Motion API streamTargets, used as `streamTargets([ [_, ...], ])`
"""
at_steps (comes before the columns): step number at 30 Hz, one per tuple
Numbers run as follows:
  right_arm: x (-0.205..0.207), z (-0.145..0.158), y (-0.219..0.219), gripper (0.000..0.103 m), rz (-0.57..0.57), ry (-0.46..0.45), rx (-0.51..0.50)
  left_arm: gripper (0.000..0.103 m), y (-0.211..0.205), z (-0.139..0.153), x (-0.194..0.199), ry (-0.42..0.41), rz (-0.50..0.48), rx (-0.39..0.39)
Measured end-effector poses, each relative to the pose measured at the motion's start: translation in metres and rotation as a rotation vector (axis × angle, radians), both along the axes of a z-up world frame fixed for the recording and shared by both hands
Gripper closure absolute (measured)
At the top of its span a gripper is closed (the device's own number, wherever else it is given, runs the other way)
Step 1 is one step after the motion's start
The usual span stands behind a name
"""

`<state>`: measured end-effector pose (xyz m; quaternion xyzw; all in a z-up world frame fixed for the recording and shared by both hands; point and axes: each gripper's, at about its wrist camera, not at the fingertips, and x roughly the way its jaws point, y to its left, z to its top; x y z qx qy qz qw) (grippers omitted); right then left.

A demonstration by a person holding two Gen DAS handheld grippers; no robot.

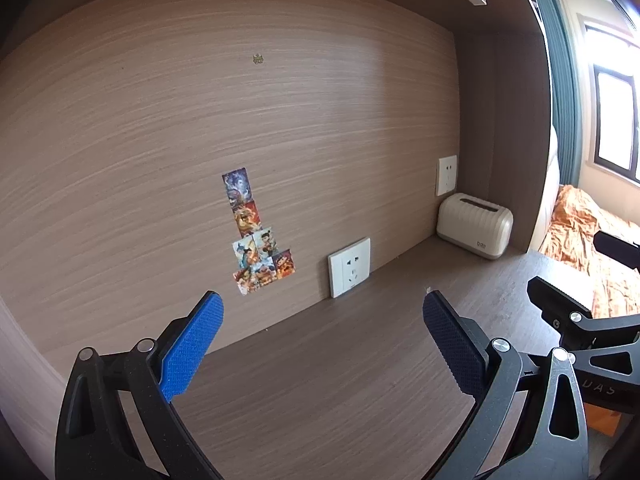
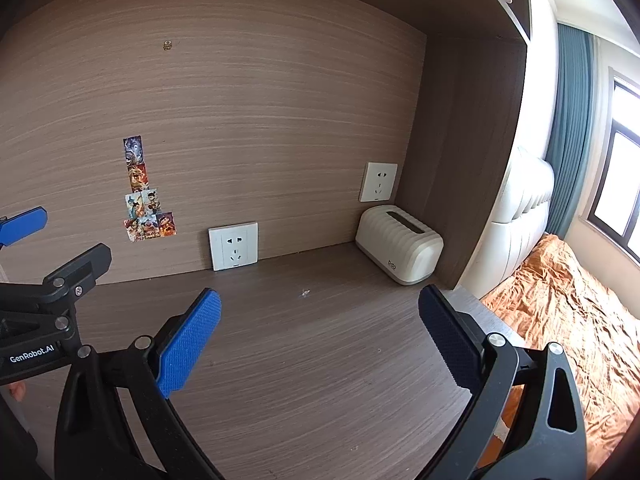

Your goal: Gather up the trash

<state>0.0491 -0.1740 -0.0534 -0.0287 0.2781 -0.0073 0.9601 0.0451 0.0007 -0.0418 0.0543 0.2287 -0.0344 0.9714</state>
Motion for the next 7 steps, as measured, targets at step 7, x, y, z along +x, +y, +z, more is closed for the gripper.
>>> streamTargets([
  [7,0.0015,-0.0041,0.0029,0.004,-0.001,0.019,0.003,0.005,-0.0032,-0.0021,-0.0019,-0.014,0.0,0.036],
])
